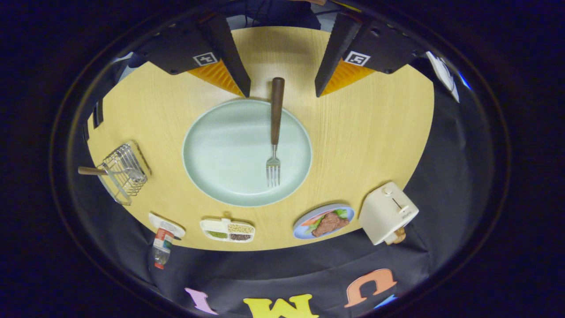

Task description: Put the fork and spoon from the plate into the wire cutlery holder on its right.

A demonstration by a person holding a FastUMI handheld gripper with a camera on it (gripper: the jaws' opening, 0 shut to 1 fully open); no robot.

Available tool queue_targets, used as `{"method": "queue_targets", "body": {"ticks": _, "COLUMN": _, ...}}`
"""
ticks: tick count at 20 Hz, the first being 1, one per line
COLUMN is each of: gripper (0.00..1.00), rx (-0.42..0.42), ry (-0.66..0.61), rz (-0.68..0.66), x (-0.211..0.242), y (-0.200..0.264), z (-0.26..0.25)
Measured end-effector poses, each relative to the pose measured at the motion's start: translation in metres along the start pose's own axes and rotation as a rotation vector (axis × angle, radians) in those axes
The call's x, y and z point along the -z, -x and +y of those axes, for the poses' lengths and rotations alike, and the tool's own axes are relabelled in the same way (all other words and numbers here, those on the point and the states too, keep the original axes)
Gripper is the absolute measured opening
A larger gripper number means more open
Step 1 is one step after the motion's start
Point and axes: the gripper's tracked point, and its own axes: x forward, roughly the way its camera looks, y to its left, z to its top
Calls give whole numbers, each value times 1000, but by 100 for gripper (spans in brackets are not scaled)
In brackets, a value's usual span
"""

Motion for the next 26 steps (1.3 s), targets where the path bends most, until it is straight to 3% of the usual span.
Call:
{"method": "queue_targets", "body": {"ticks": 2, "gripper": 76, "rx": 8, "ry": -22, "rz": 22, "x": -1, "y": -7, "z": -1}}
{"method": "queue_targets", "body": {"ticks": 5, "gripper": 68, "rx": 16, "ry": -42, "rz": 33, "x": -4, "y": -11, "z": -2}}
{"method": "queue_targets", "body": {"ticks": 8, "gripper": 46, "rx": 36, "ry": -36, "rz": 64, "x": -1, "y": -14, "z": -4}}
{"method": "queue_targets", "body": {"ticks": 10, "gripper": 24, "rx": 41, "ry": -27, "rz": 83, "x": 2, "y": -16, "z": -5}}
{"method": "queue_targets", "body": {"ticks": 11, "gripper": 23, "rx": 36, "ry": -23, "rz": 84, "x": 3, "y": -18, "z": -4}}
{"method": "queue_targets", "body": {"ticks": 12, "gripper": 14, "rx": 38, "ry": -16, "rz": 86, "x": 3, "y": -18, "z": -5}}
{"method": "queue_targets", "body": {"ticks": 13, "gripper": 16, "rx": 33, "ry": -15, "rz": 90, "x": 5, "y": -22, "z": -4}}
{"method": "queue_targets", "body": {"ticks": 16, "gripper": 8, "rx": 26, "ry": -16, "rz": 94, "x": 2, "y": -26, "z": -4}}
{"method": "queue_targets", "body": {"ticks": 19, "gripper": 10, "rx": -14, "ry": -29, "rz": 117, "x": 4, "y": -28, "z": 4}}
{"method": "queue_targets", "body": {"ticks": 21, "gripper": 16, "rx": -9, "ry": -32, "rz": 130, "x": 7, "y": -31, "z": 2}}
{"method": "queue_targets", "body": {"ticks": 26, "gripper": 10, "rx": 21, "ry": -24, "rz": 104, "x": 3, "y": -33, "z": -2}}
